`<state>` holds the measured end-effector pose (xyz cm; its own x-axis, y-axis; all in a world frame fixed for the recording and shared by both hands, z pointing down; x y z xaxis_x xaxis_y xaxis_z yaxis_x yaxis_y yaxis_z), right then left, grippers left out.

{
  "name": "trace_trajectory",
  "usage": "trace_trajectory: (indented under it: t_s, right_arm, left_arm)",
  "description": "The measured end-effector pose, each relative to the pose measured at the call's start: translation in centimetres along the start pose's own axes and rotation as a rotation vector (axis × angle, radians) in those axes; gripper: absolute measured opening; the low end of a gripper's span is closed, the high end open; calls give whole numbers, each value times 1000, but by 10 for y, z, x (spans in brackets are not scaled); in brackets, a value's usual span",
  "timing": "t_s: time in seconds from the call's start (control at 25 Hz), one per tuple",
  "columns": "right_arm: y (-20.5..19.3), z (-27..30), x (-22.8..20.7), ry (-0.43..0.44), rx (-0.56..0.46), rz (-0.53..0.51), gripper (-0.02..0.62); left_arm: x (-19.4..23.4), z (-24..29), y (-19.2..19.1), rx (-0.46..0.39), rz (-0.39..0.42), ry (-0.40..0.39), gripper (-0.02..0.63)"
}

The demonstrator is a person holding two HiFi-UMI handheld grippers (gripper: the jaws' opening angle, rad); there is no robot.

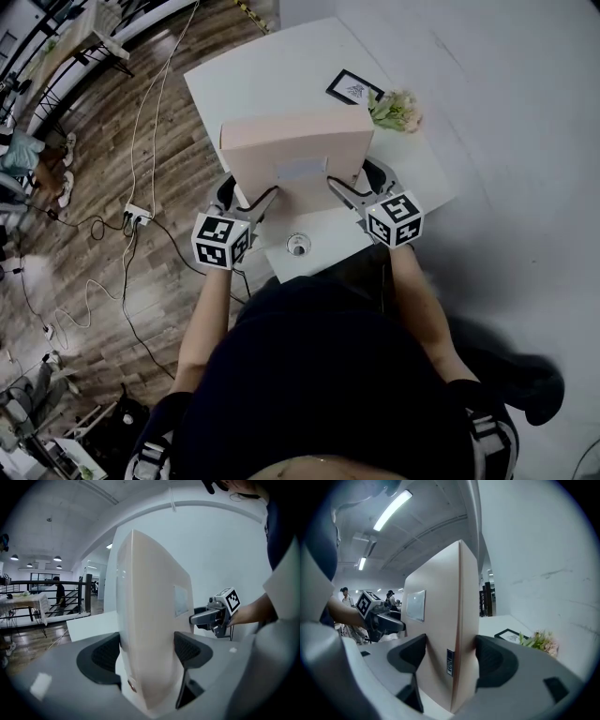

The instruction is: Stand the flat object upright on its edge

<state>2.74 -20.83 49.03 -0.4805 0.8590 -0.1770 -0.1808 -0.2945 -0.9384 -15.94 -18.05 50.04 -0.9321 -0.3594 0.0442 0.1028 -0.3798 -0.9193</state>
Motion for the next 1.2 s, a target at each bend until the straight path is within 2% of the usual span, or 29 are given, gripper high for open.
trace_trajectory:
  t_s: [0.24,0.64,1.0,1.12,1.2]
  right_arm:
    - [-6,-1,3,-24,-26,-55,321]
    - [-11,-5,10,-18,-28,-105,321]
    - [-17,-13,19,-11,-24,-127,321]
    - [-18,-14,20,-4,-24,-128,321]
    - [-18,-15,21,1,-23,-127,321]
  left_arm:
    - [-2,-2,-3,-47,37,7,368]
    - [-7,-10,-11,-108,46,26,368]
    - [-11,-18,-18,-125,99,-23,370]
    - [-9,-21,-17,-131,69,-69,370]
    - [-8,-24,-17,-129,79,-112,370]
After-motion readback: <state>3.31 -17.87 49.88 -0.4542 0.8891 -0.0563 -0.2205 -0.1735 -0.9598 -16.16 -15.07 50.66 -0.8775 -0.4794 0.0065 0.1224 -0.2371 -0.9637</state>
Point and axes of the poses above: the fingertips, and each gripper's own axes: z forward along the fingers, x to its left, y out of its top, the point moved 2 cm from there along -z, backward along the fingers, and after that the axes turned 13 degrees about y, right-handed, at the moved point
